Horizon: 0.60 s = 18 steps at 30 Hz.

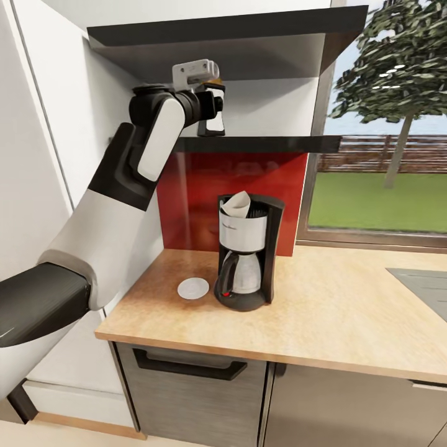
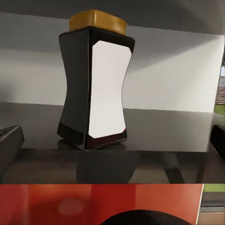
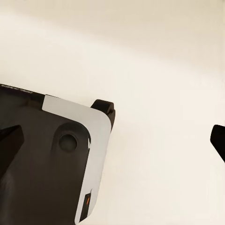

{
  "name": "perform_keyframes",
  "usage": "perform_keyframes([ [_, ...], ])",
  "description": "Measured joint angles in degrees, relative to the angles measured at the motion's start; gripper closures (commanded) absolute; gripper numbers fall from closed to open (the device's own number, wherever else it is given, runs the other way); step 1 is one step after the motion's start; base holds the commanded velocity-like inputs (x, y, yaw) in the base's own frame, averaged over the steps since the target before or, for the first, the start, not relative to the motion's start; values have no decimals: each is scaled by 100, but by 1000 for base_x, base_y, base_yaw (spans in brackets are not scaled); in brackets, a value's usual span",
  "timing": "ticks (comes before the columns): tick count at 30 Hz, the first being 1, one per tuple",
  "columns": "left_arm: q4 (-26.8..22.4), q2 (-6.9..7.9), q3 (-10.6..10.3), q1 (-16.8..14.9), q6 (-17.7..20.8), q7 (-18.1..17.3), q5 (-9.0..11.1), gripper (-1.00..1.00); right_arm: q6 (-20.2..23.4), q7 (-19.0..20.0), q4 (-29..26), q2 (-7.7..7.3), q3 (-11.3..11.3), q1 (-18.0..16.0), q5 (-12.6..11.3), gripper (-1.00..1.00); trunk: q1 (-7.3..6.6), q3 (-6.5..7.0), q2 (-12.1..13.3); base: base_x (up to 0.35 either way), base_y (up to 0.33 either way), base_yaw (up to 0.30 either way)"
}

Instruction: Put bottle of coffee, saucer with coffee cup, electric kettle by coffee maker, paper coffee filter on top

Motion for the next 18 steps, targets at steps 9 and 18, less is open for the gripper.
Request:
perform_keyframes([
  [9, 7, 0, -57, 0, 0, 18, -8, -100, 0, 0, 0, 0, 0, 0, 0, -100, -1, 0, 0, 127, 0, 0],
  [18, -4, 0, -73, 0, -5, 28, -13, -100, 0, 0, 0, -1, 0, 0, 0, -100, 0, 0, 0, 23, 0, 0],
])
